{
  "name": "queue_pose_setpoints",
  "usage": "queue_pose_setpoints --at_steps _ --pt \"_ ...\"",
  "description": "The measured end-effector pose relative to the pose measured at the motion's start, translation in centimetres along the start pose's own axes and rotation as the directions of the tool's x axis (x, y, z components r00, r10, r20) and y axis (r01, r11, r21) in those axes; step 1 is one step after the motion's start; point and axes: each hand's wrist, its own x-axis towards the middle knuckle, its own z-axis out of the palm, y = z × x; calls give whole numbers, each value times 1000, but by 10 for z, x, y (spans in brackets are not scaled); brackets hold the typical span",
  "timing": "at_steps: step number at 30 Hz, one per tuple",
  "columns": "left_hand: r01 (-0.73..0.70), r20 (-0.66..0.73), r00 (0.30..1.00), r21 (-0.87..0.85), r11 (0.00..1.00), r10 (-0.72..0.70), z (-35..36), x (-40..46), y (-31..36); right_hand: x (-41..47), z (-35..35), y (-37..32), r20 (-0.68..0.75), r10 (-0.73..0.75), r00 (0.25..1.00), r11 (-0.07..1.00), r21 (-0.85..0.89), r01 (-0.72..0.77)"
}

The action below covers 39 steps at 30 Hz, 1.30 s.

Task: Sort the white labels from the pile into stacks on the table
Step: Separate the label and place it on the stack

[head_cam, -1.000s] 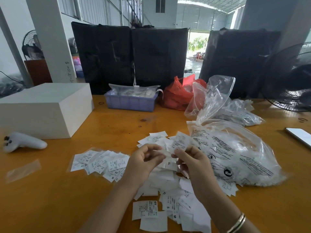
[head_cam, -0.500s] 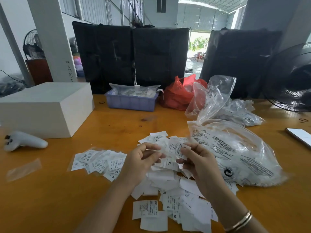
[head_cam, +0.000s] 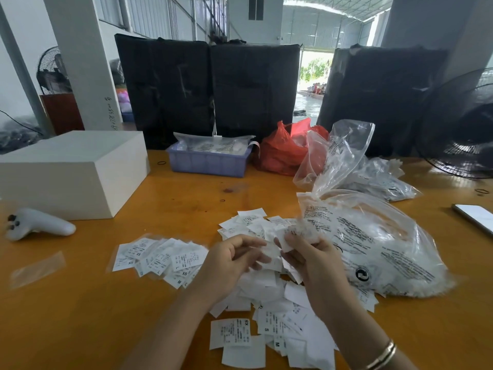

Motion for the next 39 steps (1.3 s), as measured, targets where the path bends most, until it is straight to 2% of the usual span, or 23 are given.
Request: queue_pose_setpoints --at_steps 4,8,13,18,25,28,32,35,37,39 --pt "-22 -19 1000 -7 1000 22 0 0 0 -6 7 6 -23 -34 999 989 -141 30" --pt "-13 -21 1000 -10 1000 13 0 1 -1 -7 12 14 -82 -84 993 978 -196 67" --pt "12 -26 1000 -71 997 -14 1 1 0 -8 14 8 -105 -74 992 996 -60 68" --pt "23 -30 999 -93 995 -26 3 0 2 -8 15 11 -109 -81 991 990 -122 67" --pt "41 -40 998 -92 995 -45 3 0 3 -11 17 12 -62 -55 997 982 -182 42" --pt "43 -56 997 -86 995 -48 1 -1 3 -9 14 8 -45 -12 999 965 -261 0" --pt "63 -99 993 -73 995 -70 1 0 2 -10 13 4 66 -14 998 932 -359 37" --pt "79 -128 988 -66 995 -87 1 1 1 -9 13 3 63 -18 998 915 -401 42" --pt "80 -141 986 -57 995 -88 0 2 1 -9 12 4 58 -8 998 916 -401 31" --pt "81 -137 986 -72 994 -90 0 2 3 -8 12 3 29 -4 1000 947 -322 13"
